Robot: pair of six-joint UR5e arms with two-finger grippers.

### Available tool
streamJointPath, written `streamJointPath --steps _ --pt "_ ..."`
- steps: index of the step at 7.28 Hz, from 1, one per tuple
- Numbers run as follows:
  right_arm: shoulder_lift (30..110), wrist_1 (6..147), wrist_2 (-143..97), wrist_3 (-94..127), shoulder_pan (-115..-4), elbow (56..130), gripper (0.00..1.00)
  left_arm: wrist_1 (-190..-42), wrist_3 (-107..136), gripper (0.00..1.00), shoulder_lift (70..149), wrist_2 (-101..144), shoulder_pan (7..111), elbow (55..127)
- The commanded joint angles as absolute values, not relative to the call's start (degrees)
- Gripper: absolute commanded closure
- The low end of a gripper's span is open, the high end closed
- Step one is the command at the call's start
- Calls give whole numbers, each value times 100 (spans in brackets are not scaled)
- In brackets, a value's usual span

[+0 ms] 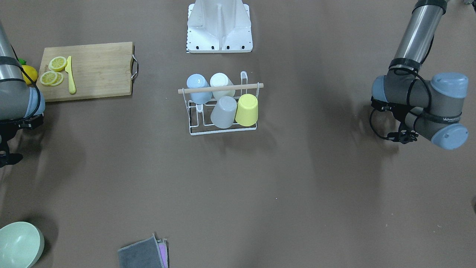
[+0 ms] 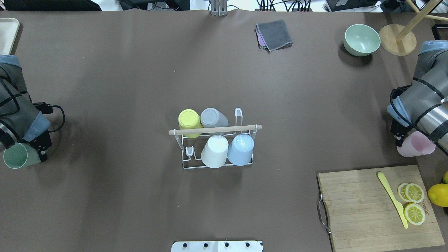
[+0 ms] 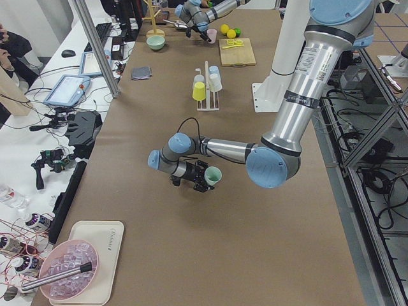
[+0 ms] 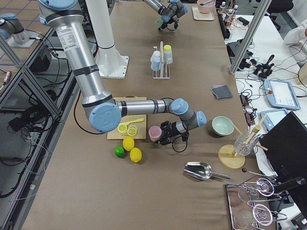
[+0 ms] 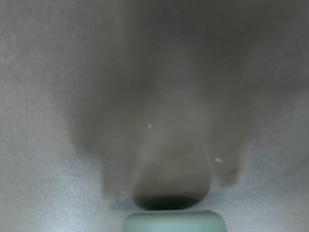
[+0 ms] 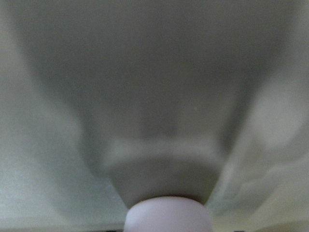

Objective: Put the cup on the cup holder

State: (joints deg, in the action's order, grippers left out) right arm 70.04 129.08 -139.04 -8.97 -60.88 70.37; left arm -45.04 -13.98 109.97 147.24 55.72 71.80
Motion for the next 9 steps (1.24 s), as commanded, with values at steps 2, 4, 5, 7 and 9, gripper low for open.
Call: streamJointPath --steps 2,4,5,7,9 --pt "6987 13069 -13983 -905 -6038 7023 49 -4246 -1397 100 11004 14810 5607 7207" --pt "6987 13061 -13992 -905 -6021 7022 67 -3957 -1641 100 11013 14810 5669 7268" --pt "6987 13061 -14070 -957 -6021 7031 67 -3616 -2035 100 11039 14810 5686 7286" --pt "7005 12999 -14280 -1630 -6116 7040 67 -3480 -2232 100 11030 14810 5914 7469" --pt "6979 12982 -14414 -2037 -6275 7310 67 -3507 -2197 100 11057 14670 6002 7995"
